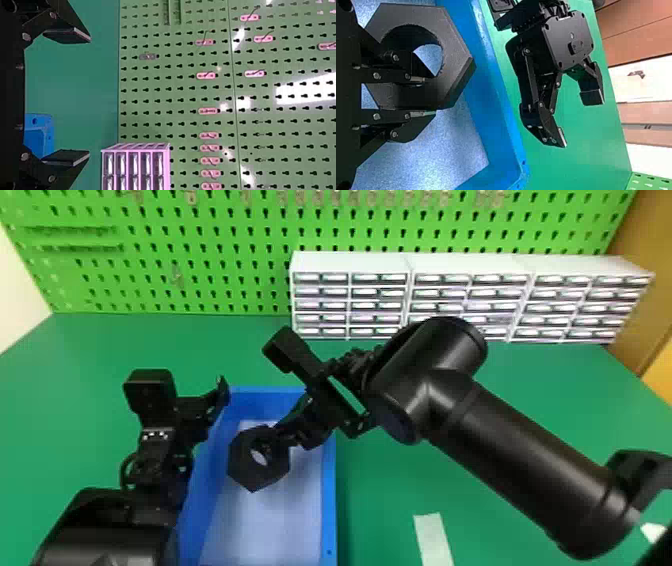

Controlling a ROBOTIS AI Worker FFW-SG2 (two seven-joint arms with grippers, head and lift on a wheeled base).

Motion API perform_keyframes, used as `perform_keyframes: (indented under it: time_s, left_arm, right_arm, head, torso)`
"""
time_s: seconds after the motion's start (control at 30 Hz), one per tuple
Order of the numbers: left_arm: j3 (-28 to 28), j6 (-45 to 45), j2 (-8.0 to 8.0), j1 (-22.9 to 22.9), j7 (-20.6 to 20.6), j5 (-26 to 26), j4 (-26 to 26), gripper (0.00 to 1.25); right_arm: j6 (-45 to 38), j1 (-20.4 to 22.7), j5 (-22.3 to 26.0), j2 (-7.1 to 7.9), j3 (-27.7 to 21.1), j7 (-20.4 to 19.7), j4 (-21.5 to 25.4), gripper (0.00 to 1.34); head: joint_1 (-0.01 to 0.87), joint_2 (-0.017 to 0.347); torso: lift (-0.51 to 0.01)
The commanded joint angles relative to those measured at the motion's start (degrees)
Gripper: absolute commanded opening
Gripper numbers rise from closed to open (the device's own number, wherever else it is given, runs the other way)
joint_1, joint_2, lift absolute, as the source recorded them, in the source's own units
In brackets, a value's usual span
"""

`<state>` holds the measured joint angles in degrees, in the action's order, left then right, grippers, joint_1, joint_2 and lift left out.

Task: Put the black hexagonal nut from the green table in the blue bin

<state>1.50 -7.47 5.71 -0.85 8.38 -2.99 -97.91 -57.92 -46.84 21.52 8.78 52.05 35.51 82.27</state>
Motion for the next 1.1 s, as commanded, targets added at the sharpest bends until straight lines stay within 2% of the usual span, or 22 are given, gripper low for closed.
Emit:
perform_keyframes:
  time_s: [0.0,0.07,0.2,0.3,0.7,1.07]
  left_arm:
    - [0.00,0.00,0.00,0.06,0.05,0.00,0.00,1.00]
    - [0.00,0.00,0.00,-0.03,0.05,0.00,0.00,1.00]
    - [0.00,0.00,0.00,-0.03,0.05,-0.09,0.00,1.00]
    - [0.00,0.00,0.00,-0.03,-0.03,-0.09,0.00,1.00]
    - [-0.09,0.00,0.00,-0.03,-0.03,-0.09,0.00,1.00]
    - [-0.18,0.00,0.00,0.06,-0.03,-0.09,0.00,1.00]
  right_arm:
    - [0.00,-0.10,-0.16,0.19,0.25,0.00,-0.09,0.46]
    - [0.00,-0.10,-0.16,0.19,0.25,-0.09,-0.09,0.52]
    - [0.08,-0.10,-0.34,0.27,0.16,-0.18,-0.18,0.75]
    - [0.08,-0.10,-0.51,0.36,0.07,-0.18,-0.27,0.80]
    - [0.08,-0.19,-0.51,0.36,-0.01,-0.18,-0.44,0.88]
    - [0.17,-0.27,-0.60,0.54,-0.10,-0.18,-0.53,0.88]
  head:
    - [0.686,0.051]
    - [0.686,0.051]
    - [0.686,0.051]
    - [0.686,0.051]
    - [0.686,0.051]
    - [0.686,0.051]
  torso:
    - [-0.096]
    - [-0.096]
    - [-0.096]
    - [-0.096]
    - [-0.096]
    - [-0.096]
